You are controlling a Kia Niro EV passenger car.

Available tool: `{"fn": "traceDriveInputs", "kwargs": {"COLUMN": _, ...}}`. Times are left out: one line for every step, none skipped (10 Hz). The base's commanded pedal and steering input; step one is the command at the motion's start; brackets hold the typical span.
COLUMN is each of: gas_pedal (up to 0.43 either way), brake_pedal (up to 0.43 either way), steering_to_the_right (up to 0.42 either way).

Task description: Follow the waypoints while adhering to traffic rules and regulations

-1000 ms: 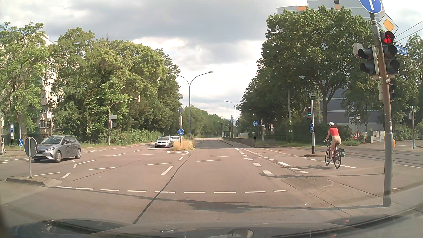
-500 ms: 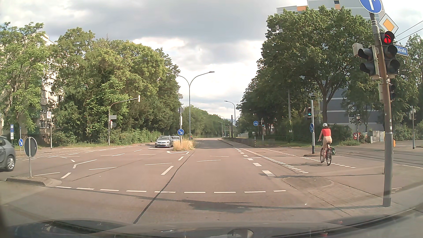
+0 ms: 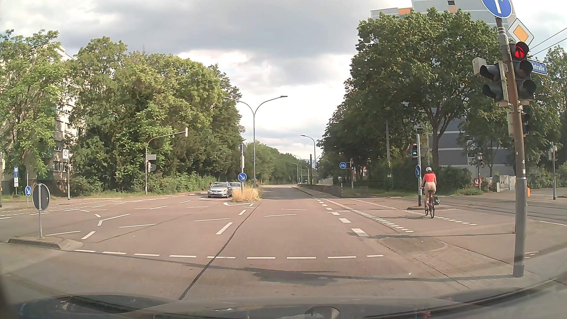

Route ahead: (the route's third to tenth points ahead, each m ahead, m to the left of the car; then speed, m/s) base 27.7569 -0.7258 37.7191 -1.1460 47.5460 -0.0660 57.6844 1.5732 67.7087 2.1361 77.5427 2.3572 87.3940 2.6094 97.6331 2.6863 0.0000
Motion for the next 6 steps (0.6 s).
{"fn": "traceDriveInputs", "kwargs": {"gas_pedal": 0.0, "brake_pedal": 0.22, "steering_to_the_right": -0.008}}
{"fn": "traceDriveInputs", "kwargs": {"gas_pedal": 0.0, "brake_pedal": 0.22, "steering_to_the_right": -0.008}}
{"fn": "traceDriveInputs", "kwargs": {"gas_pedal": 0.0, "brake_pedal": 0.22, "steering_to_the_right": -0.008}}
{"fn": "traceDriveInputs", "kwargs": {"gas_pedal": 0.0, "brake_pedal": 0.22, "steering_to_the_right": -0.008}}
{"fn": "traceDriveInputs", "kwargs": {"gas_pedal": 0.0, "brake_pedal": 0.22, "steering_to_the_right": -0.008}}
{"fn": "traceDriveInputs", "kwargs": {"gas_pedal": 0.0, "brake_pedal": 0.22, "steering_to_the_right": -0.008}}
